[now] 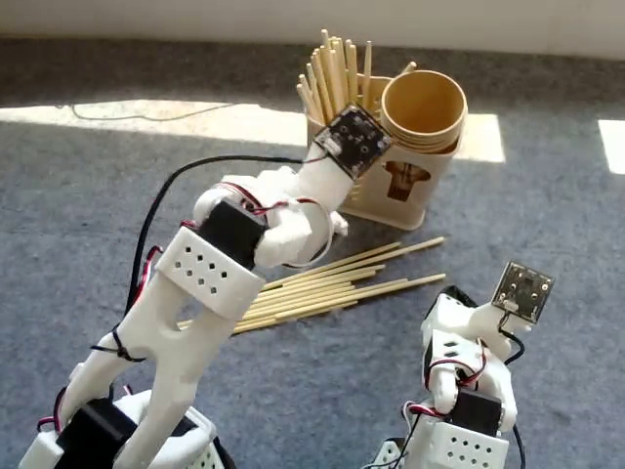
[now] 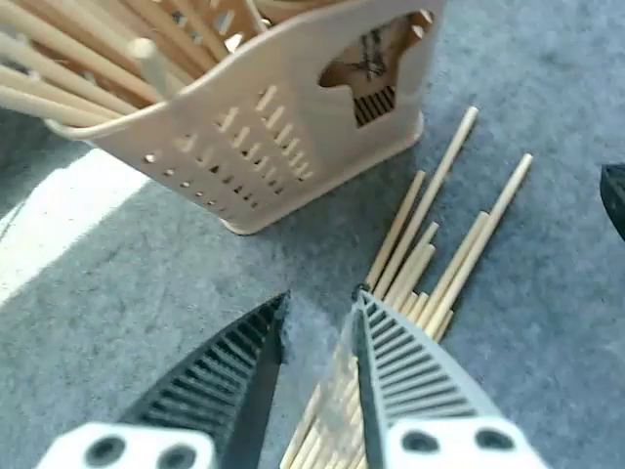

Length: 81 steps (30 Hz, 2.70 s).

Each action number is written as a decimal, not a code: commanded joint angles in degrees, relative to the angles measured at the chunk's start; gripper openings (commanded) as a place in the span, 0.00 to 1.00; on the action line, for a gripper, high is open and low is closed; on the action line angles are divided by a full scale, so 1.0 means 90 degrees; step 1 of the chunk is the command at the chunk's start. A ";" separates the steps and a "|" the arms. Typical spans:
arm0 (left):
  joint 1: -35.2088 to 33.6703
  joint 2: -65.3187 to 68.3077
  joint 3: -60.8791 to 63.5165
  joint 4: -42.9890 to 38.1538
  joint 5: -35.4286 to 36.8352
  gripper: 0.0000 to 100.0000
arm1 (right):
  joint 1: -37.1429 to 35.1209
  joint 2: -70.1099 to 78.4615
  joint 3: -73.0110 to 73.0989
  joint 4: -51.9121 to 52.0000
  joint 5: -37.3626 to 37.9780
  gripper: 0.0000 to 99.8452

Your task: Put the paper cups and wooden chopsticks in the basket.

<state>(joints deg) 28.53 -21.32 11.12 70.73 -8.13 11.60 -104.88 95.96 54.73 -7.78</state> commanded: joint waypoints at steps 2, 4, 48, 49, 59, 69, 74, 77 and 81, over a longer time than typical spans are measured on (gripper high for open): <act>0.0542 -0.0230 0.0620 0.0020 -0.0645 0.12 | 0.0278 -0.0044 0.0757 -0.0024 -0.0029 0.01; 0.0689 -0.0230 0.1050 -0.0156 -0.0791 0.12 | 0.0278 -0.0044 0.0757 -0.0024 -0.0029 0.01; 0.0786 0.1998 0.2496 -0.1963 -0.1055 0.03 | 0.0259 -0.0044 0.0747 -0.0024 -0.0029 0.01; 0.0786 0.1998 0.2496 -0.1963 -0.1055 0.03 | 0.0259 -0.0044 0.0747 -0.0024 -0.0029 0.01; 0.0786 0.2076 0.2007 -0.1778 -0.0674 0.13 | 0.0259 -0.0044 0.0747 -0.0024 -0.0029 0.01; 0.0386 0.2095 0.2076 -0.1827 -0.0947 0.13 | 0.0259 -0.0044 0.0747 -0.0024 -0.0029 0.01; 0.0425 0.2291 0.2085 -0.1797 -0.0947 0.13 | 0.0259 -0.0044 0.0747 -0.0024 -0.0029 0.01; 0.0425 0.2545 0.2076 -0.1807 -0.0957 0.13 | 0.0259 -0.0044 0.0747 -0.0024 -0.0029 0.01; 0.0425 0.2613 0.2017 -0.1778 -0.0957 0.13 | 0.0259 -0.0044 0.0747 -0.0024 -0.0029 0.01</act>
<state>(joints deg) 33.01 2.59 31.96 54.29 -16.13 13.54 -104.88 95.96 54.73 -7.78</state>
